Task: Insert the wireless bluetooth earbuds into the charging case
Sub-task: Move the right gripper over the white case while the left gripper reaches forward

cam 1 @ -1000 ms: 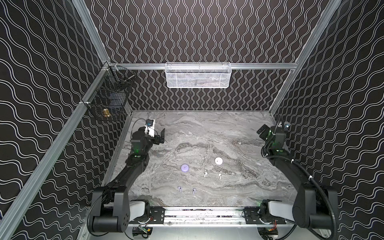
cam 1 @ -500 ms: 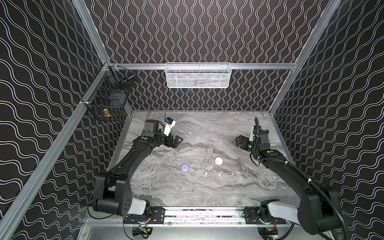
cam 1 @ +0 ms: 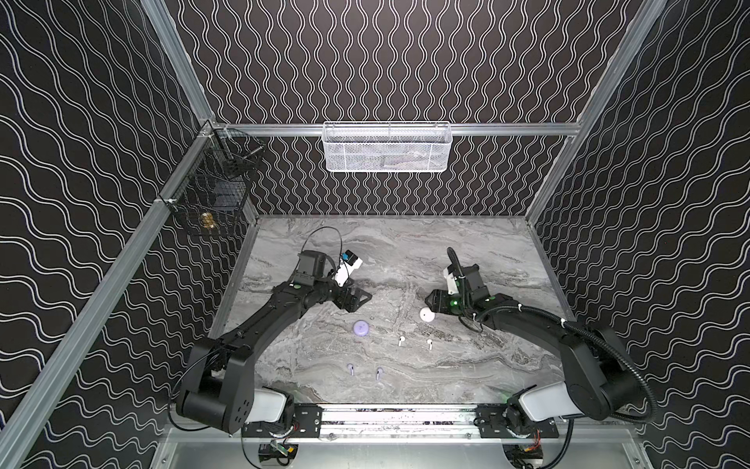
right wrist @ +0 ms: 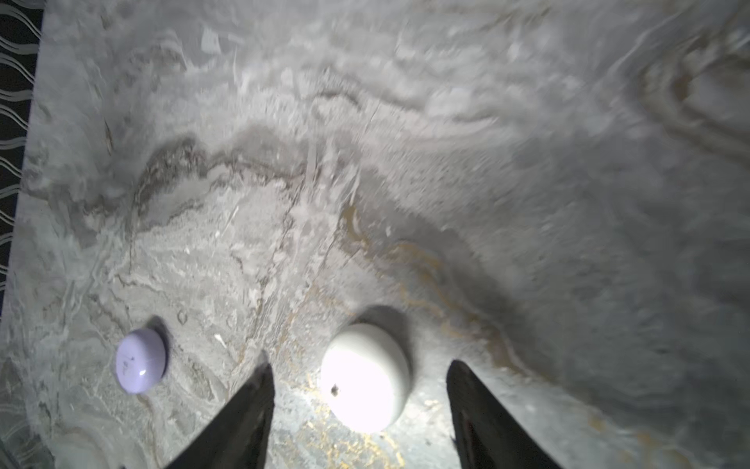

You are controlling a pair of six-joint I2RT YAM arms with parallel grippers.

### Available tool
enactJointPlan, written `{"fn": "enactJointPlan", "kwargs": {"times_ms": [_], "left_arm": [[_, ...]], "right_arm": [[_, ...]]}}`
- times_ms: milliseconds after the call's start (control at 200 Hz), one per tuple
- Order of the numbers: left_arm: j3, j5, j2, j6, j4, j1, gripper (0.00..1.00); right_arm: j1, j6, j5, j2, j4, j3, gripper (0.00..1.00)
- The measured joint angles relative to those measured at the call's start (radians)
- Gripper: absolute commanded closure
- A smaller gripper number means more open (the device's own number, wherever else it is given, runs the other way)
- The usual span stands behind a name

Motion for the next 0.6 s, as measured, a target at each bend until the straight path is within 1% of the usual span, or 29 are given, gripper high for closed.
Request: {"fn": "enactJointPlan", "kwargs": {"times_ms": [125,305,456,601], "left_arm": [[-0.014,-0.007,0.025,-0.004,0.057,-0.041,0.05],[-0.027,-0.005,0.034,-0.015,0.129,-0.066,0.04],[-0.058,0.023,0.037,-0.042,0.189,-0.082,0.04],[-0.063,0.054,0.082,-0.064,0.23,-0.101,0.04]], "right_arm": [[0.016,0.027,0.018,0.01,0.002,-0.022,0.41],[0.029,0.055,0.024,0.039,0.006,-0.034,0.43],[0.029,0.064,0.033,0.061,0.014,-0.034,0.45],[0.029,0.079,0.037,0.085,0.018,-0.034,0.47]]}}
